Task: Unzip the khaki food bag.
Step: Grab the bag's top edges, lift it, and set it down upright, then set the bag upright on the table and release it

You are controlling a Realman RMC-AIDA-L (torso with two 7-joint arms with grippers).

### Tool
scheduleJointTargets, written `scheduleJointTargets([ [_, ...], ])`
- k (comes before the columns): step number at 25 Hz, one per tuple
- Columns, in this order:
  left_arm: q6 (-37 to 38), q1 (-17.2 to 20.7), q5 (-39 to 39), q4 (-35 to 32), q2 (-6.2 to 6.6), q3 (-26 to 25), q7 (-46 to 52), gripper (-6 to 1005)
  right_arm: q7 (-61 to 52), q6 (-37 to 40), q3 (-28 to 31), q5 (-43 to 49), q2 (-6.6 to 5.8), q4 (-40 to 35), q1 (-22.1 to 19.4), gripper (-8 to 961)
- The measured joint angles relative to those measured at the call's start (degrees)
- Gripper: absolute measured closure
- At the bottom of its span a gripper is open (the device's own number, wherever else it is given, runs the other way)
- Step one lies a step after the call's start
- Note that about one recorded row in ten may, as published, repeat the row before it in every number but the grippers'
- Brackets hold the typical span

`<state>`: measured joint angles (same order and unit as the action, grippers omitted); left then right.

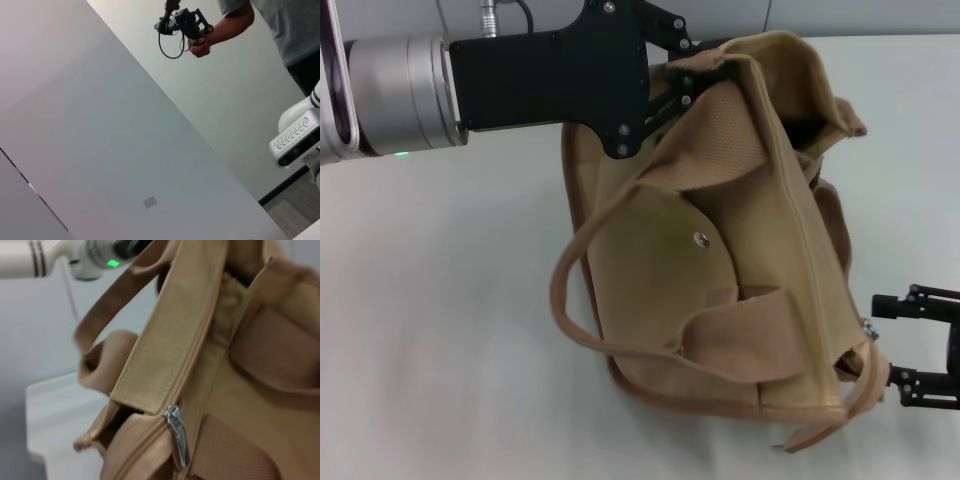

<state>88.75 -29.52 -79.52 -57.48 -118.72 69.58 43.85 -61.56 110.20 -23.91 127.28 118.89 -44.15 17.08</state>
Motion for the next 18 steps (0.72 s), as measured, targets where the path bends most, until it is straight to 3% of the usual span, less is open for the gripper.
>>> scheduleJointTargets([
  [4, 0.18, -0.05, -0.03, 0.0, 0.09, -0.24, 0.23, 970, 0.14, 2.3, 1.34, -0.5, -0.33, -0.07, -0.78, 213],
  [9, 0.22, -0.04, -0.08, 0.0, 0.16, -0.32, 0.21, 969, 0.62, 9.8, 4.78, -3.51, -3.17, 1.13, -3.7, 225],
  [11, 0.16, -0.09, -0.1, 0.0, 0.16, -0.25, 0.19, 969, 0.7, 11.12, 4.81, -3.33, -3.28, 0.76, -4.29, 229],
  [14, 0.12, -0.21, -0.11, 0.0, 0.17, -0.16, 0.13, 969, 1.16, 10.58, 4.63, -3.1, -2.82, -0.06, -4.72, 237],
  [18, 0.03, -0.31, -0.11, 0.0, 0.12, -0.02, -0.01, 969, 3.83, 6.31, 4.99, -3.06, -0.48, -2.03, -4.99, 246],
])
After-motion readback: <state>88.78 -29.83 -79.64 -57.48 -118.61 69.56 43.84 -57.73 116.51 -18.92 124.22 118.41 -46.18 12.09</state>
